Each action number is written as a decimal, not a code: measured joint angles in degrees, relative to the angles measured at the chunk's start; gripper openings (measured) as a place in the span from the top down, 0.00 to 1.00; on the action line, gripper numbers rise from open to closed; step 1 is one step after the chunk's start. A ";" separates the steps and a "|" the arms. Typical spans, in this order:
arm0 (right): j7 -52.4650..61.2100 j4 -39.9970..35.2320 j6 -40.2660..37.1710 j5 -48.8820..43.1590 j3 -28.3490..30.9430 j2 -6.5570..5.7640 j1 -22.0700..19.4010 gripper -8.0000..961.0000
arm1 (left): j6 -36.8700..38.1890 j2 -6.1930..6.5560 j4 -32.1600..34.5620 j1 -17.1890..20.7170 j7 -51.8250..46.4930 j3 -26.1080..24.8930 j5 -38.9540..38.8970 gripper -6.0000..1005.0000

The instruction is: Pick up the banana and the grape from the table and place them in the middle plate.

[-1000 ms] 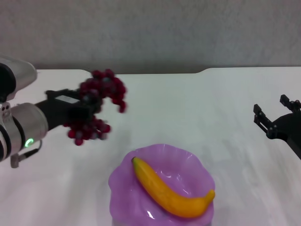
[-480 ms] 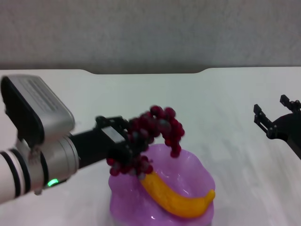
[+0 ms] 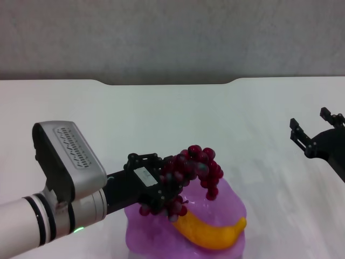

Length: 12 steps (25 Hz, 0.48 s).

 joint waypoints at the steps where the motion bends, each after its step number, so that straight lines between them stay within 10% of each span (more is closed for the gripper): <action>1: 0.00 0.00 0.00 0.00 0.00 0.00 0.01 0.20 | 0.00 0.05 -0.38 -0.02 0.86 0.01 -1.05 0.57; 12: -0.07 0.00 0.88 -0.01 0.00 0.00 0.22 0.20 | 0.01 -0.01 -5.09 -0.73 10.38 0.15 -9.39 0.51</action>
